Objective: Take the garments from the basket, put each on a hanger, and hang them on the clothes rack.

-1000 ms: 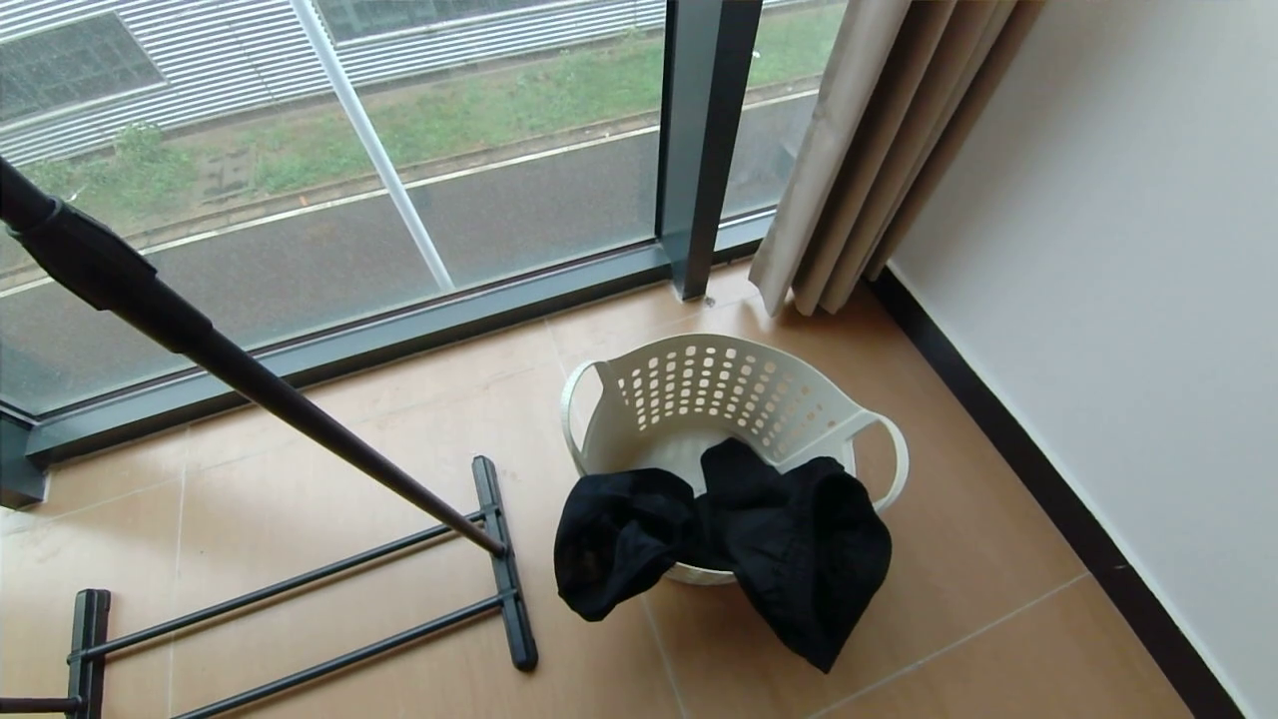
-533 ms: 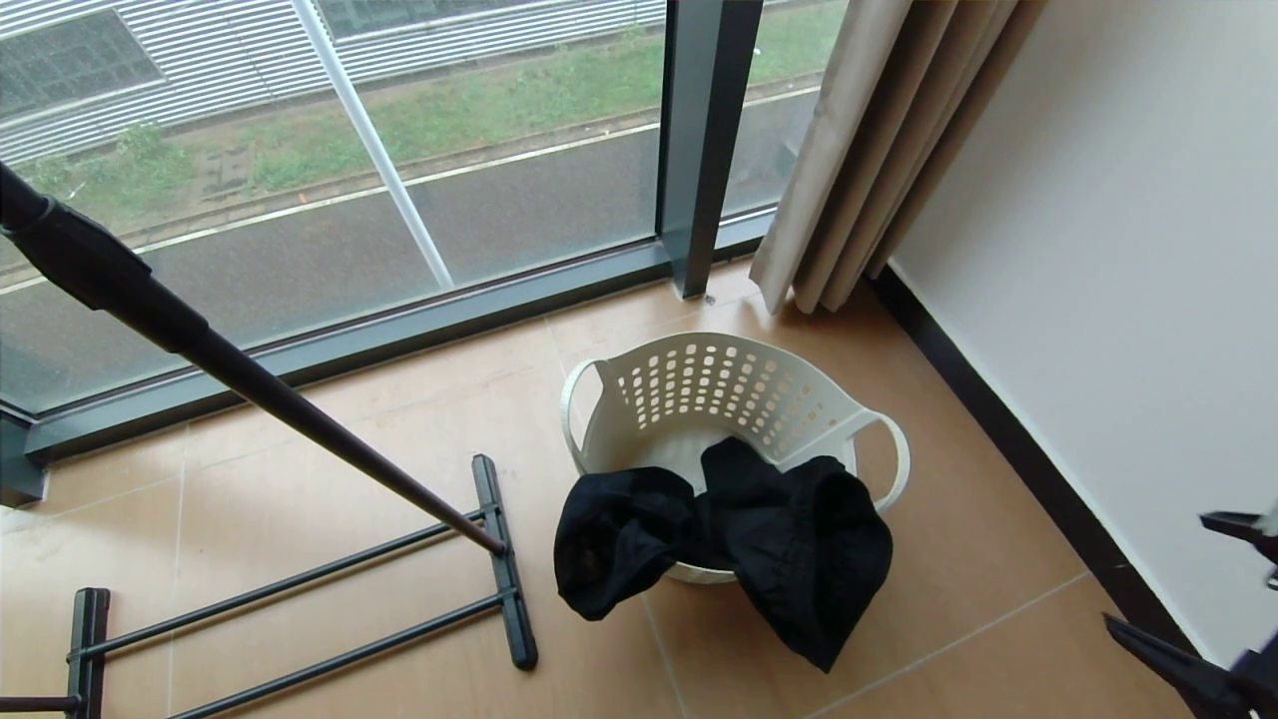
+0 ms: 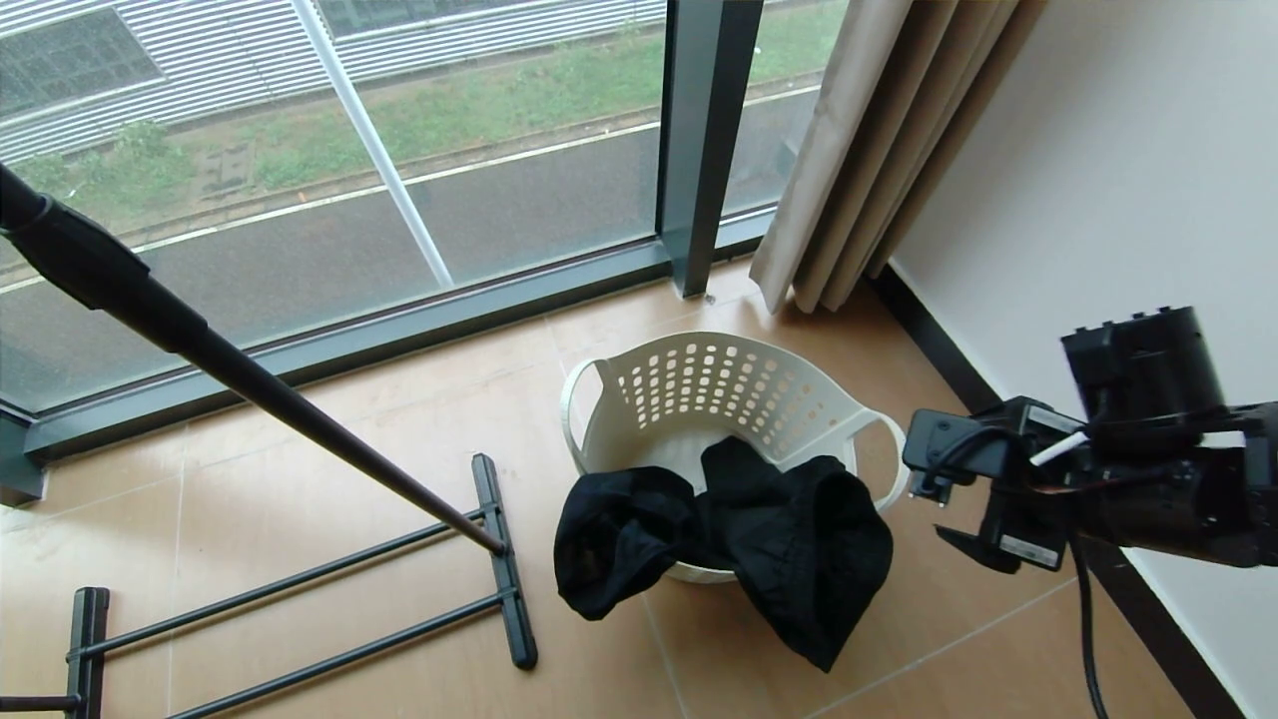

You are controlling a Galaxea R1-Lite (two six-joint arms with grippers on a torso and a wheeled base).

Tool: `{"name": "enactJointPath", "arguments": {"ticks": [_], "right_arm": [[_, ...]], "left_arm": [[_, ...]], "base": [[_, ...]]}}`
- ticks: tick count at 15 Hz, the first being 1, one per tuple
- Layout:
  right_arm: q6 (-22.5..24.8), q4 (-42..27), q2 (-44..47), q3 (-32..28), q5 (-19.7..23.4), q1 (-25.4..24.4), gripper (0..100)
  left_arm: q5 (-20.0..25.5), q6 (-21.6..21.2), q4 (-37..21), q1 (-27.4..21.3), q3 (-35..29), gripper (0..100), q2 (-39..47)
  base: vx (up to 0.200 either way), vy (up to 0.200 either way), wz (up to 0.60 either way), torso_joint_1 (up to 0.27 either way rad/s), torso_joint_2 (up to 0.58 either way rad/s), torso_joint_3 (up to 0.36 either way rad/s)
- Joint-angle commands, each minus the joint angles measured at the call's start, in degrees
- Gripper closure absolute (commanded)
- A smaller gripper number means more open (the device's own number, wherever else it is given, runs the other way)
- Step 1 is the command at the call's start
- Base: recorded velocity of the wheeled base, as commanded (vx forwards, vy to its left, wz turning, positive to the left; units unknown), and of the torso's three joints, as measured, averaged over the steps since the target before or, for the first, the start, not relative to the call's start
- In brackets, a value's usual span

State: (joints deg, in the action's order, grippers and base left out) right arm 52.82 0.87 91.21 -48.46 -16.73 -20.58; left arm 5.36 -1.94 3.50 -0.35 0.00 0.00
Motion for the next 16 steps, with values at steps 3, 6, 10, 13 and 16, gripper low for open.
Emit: {"name": "enactJointPath", "arguments": {"ticks": [3, 6, 10, 13, 16], "right_arm": [[0.1, 4.3, 14.5, -6.6, -1.6, -0.7, 0], [-0.1, 4.8, 17.1, -6.8, -1.3, -0.7, 0], [-0.9, 4.8, 19.8, -8.1, -1.0, -0.7, 0], [-2.8, 7.0, 23.2, -10.0, 0.5, -0.7, 0], [-2.9, 13.5, 27.0, -10.1, 0.3, -0.7, 0]], "left_arm": [[0.0, 0.0, 0.0, 0.0, 0.0, 0, 0.0], [0.0, 0.1, 0.0, 0.0, 0.0, 0, 0.0], [0.0, 0.0, 0.0, 0.0, 0.0, 0, 0.0], [0.0, 0.0, 0.0, 0.0, 0.0, 0, 0.0], [0.0, 0.0, 0.0, 0.0, 0.0, 0, 0.0]], "base": [[0.000, 0.000, 0.00, 0.000, 0.00, 0.000], [0.000, 0.000, 0.00, 0.000, 0.00, 0.000], [0.000, 0.000, 0.00, 0.000, 0.00, 0.000], [0.000, 0.000, 0.00, 0.000, 0.00, 0.000], [0.000, 0.000, 0.00, 0.000, 0.00, 0.000]]}}
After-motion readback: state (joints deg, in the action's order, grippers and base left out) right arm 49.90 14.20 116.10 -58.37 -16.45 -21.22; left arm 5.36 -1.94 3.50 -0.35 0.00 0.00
